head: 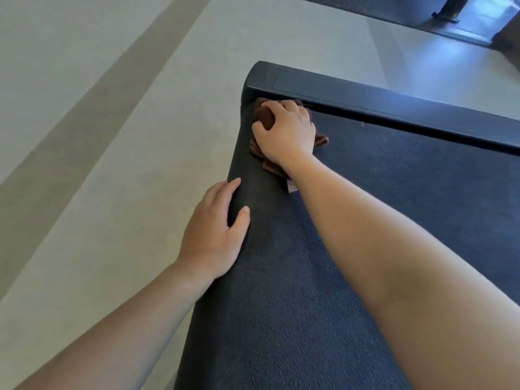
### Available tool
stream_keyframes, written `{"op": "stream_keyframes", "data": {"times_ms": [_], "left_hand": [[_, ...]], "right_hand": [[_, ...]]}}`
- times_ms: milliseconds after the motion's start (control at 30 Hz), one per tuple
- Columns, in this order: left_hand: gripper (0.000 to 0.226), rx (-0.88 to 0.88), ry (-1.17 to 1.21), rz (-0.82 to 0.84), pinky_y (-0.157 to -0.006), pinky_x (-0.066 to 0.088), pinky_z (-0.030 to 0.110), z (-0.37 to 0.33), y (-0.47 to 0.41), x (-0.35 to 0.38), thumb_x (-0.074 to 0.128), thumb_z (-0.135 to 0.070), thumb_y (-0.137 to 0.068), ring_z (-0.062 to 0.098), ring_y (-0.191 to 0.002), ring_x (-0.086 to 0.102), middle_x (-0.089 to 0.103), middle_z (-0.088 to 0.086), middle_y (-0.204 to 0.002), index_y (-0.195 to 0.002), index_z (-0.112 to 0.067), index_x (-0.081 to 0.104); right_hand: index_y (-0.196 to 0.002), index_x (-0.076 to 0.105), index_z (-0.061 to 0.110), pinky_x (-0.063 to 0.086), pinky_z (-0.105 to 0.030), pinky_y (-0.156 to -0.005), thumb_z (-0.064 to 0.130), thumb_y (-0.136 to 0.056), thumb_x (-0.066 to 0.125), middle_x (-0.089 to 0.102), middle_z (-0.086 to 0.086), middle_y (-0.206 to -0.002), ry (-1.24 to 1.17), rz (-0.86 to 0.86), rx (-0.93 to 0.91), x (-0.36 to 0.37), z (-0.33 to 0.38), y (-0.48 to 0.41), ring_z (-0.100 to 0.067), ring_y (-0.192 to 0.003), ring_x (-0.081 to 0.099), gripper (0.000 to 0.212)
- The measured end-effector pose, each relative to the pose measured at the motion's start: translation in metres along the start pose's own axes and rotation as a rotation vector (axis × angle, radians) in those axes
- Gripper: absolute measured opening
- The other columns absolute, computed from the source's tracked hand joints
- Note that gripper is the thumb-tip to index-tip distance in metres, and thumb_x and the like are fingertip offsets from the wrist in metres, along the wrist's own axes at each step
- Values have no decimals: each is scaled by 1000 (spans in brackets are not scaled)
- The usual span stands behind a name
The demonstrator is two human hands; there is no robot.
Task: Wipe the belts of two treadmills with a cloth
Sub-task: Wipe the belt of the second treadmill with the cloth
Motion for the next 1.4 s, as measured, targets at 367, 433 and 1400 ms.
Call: {"op": "stream_keyframes", "data": {"times_ms": [367, 433, 1400], "left_hand": [[47, -97, 34, 65, -101, 24, 18, -2, 10, -3, 39, -34, -96, 7, -132, 31, 32, -8, -147, -143, -30, 31], [46, -148, 44, 69, -99, 20, 15, -3, 28, -5, 36, -34, -98, 4, -132, 28, 31, -9, -148, -143, -31, 29], [36, -7, 94, 142, -97, 24, 12, 25, 118, -72, 35, -32, -99, -11, -115, 31, 40, -11, -141, -134, -28, 43]], "right_hand": [[-134, 49, 30, 36, -48, -102, 45, -89, 48, 47, -4, -138, 10, 78, -128, -14, -7, 37, -28, -128, 37, 47], [-133, 50, 30, 36, -48, -103, 45, -89, 48, 47, -3, -138, -4, 90, -176, -22, -7, 67, -27, -127, 38, 46], [-130, 50, 35, 29, -53, -110, 49, -89, 48, 45, 3, -140, -7, 91, -72, -55, 53, 288, -22, -131, 35, 44]]}}
Point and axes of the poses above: each hand's wrist, its own y-axis away from the middle knuckle, its own x-axis out of the palm, z = x × y, the point moved 3 cm from there along -y, towards the middle knuckle
